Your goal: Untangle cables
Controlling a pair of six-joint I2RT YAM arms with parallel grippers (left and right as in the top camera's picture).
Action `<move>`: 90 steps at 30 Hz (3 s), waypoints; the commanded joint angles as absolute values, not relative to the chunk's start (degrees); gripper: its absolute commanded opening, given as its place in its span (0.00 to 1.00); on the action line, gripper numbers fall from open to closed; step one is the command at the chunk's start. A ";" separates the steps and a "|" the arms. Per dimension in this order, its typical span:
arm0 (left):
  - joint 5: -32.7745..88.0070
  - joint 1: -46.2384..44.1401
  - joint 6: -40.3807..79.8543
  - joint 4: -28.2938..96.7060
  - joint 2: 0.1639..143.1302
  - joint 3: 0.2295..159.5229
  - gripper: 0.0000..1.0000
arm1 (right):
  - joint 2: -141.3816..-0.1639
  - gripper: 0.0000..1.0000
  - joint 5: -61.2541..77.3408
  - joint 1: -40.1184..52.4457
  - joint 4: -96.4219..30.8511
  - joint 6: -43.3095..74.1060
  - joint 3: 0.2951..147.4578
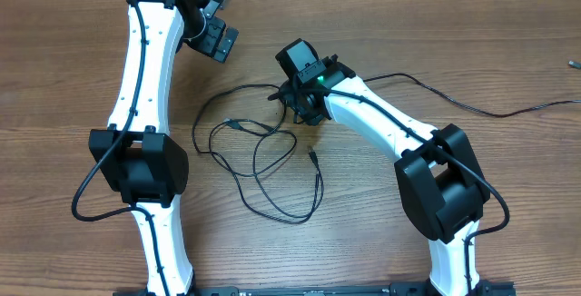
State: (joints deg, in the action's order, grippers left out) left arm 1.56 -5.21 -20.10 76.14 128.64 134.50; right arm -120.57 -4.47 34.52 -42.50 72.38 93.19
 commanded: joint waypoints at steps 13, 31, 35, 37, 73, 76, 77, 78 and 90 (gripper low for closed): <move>3.11 -4.99 -21.45 75.35 129.05 134.23 1.00 | -121.91 0.30 -8.99 34.35 -41.76 72.69 93.71; 3.05 -4.89 -21.43 75.35 129.05 134.23 0.99 | -121.30 0.04 -4.14 34.39 -49.25 68.51 93.73; 3.07 -4.89 -21.41 75.40 129.08 134.23 1.00 | -118.89 0.04 -2.17 34.39 -49.82 65.39 93.73; 3.07 -4.89 -21.39 75.42 129.05 134.23 1.00 | -117.51 0.04 -1.98 34.39 -50.06 64.14 93.73; 5.21 -4.91 -21.23 72.97 129.08 134.23 1.00 | -120.95 0.81 -5.52 34.39 -43.81 76.73 93.69; 5.63 -4.89 -21.23 72.93 129.08 134.23 1.00 | -121.14 0.75 -7.68 34.39 -44.03 76.73 93.69; 5.82 -4.89 -21.21 72.95 129.08 134.23 1.00 | -121.23 0.73 -8.40 34.39 -44.03 76.73 93.69; 5.93 -4.91 -21.21 72.95 129.08 134.23 1.00 | -121.38 0.72 -8.97 34.39 -43.99 76.73 93.69; 6.17 -4.91 -21.96 72.84 129.08 134.23 1.00 | -123.87 0.54 -11.99 34.35 -42.89 76.73 93.69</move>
